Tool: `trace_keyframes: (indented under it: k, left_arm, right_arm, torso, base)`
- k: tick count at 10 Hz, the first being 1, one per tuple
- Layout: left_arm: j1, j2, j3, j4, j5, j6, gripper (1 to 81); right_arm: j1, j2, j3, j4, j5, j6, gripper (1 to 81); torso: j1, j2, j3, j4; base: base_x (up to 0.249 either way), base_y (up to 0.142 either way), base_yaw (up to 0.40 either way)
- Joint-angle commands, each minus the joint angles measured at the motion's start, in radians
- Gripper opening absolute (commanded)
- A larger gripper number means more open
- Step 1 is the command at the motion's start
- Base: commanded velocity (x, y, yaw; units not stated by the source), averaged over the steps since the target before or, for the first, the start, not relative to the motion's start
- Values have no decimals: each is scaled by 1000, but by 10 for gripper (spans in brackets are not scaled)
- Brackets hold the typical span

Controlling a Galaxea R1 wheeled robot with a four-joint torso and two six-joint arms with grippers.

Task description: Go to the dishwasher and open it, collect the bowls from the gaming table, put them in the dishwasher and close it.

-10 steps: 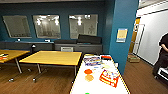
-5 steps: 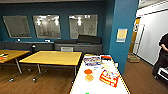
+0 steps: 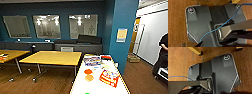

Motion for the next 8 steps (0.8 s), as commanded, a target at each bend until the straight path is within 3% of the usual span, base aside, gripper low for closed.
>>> trace_keyframes:
  k: [1, 2, 5, 6, 8]
  left_arm:
    - [-51, 4, 1, -1, 53, 3, 811]
    - [-51, 4, 1, -1, 53, 3, 811]
    - [-51, 4, 1, -1, 51, 3, 811]
    - [-51, 6, 1, -2, 51, 3, 811]
    - [-53, 4, 1, -2, 51, 2, 811]
  right_arm:
    - [69, -340, 372, 60, 36, 33, 811]
    - [81, -440, 483, 81, 84, 36, 811]
    - [120, -655, 712, 109, 129, 39, 811]
    - [129, -702, 762, 115, 171, 38, 811]
    - [173, -797, 866, 130, 185, 39, 811]
  torso:
    - [0, 0, 0, 0]
    - [0, 0, 0, 0]
    - [0, 0, -119, 0]
    - [-1, 0, -149, 0]
    - [0, 0, -219, 0]
  base:
    - [0, 0, 0]
    - [0, 0, 0]
    - [0, 0, 0]
    - [0, 0, 0]
    - [0, 0, 0]
